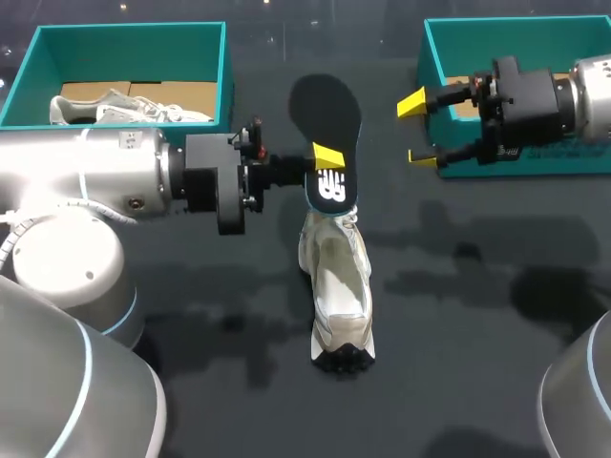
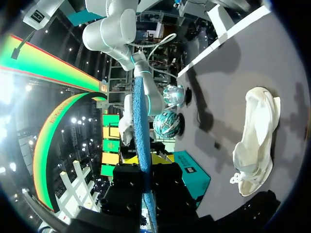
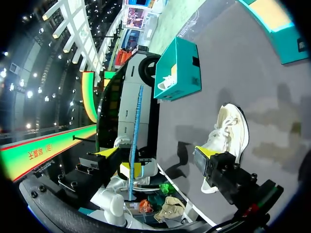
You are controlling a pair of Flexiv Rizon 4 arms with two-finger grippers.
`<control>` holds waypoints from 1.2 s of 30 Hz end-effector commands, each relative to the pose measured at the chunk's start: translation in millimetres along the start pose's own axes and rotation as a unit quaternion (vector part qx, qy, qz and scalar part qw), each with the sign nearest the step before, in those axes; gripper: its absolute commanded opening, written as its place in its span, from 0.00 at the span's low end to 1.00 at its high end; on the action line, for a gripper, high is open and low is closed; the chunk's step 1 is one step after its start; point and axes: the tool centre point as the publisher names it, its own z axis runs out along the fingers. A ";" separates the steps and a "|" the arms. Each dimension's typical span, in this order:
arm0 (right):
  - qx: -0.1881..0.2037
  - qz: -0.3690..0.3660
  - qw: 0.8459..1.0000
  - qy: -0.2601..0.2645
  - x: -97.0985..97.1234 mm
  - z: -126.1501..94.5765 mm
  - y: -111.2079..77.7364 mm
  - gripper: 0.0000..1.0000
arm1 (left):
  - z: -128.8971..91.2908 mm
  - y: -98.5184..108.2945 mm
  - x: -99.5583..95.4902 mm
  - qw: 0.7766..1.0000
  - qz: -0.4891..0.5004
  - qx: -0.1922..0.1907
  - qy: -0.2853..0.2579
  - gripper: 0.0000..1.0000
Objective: Take the shoe out of the shoebox, open the shoe tongue, remove and reinsert the insole, then place the shoe into the shoebox
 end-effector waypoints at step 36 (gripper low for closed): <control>0.073 0.033 0.994 0.071 0.8 57.5 -0.5 0.45 | 33.3 24.8 30.9 1.000 0.019 0.000 0.005 0.00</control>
